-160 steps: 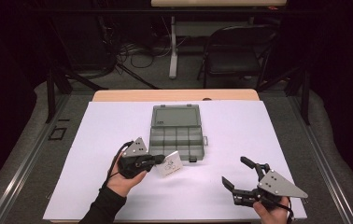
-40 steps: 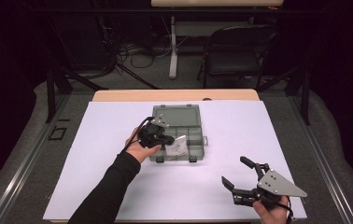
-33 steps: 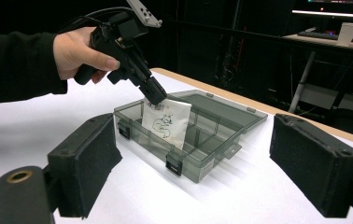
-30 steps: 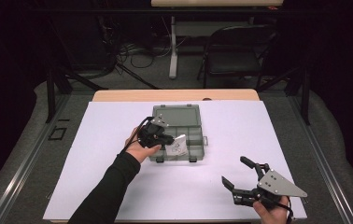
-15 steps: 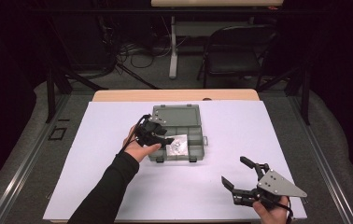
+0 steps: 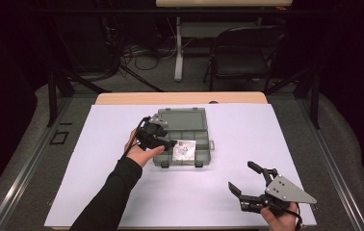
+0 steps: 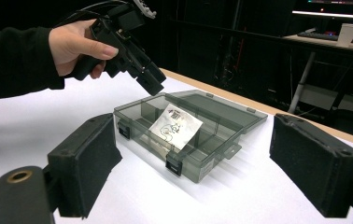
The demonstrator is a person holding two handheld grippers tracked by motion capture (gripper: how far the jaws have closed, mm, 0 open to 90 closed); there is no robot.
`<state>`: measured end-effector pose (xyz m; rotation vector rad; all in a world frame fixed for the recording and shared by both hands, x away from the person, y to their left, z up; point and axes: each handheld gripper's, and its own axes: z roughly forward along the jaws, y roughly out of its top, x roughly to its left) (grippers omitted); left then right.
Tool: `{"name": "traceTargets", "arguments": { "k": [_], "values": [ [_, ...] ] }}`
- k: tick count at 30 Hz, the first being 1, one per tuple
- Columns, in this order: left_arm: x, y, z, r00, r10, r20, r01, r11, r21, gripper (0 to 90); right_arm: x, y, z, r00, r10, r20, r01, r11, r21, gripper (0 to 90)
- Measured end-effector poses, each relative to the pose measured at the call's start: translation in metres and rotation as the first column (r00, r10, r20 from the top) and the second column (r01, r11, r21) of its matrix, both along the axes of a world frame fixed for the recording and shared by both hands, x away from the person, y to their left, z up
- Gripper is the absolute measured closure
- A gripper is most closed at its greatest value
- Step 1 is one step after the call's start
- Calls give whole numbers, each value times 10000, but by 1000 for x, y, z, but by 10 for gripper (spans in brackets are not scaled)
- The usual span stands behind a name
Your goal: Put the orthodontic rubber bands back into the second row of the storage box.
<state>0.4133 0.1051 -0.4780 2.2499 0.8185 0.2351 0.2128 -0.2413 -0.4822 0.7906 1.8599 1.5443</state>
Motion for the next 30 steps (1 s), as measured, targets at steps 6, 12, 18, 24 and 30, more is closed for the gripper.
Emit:
{"name": "traceTargets", "arguments": {
  "k": [6,12,18,24,30],
  "values": [
    [-2,4,3,9992,386,117,-384,9991,-165,422,0,0,0,10000,-15,22,15,10000,19,143],
    [-9,10,12,9982,507,324,-483,9963,-718,422,-1,0,1,10000,7,-20,-7,10000,-17,144],
    [-20,17,22,9973,510,526,-447,9923,-1152,410,0,0,0,10000,-17,32,17,10000,31,143],
    [-28,23,29,9956,487,802,-373,9897,-1382,338,0,0,0,10000,-14,31,14,10000,58,144],
    [-30,27,27,9953,599,765,-460,9842,-1711,266,0,-1,0,10000,-29,33,29,10000,73,144]
  ]
}}
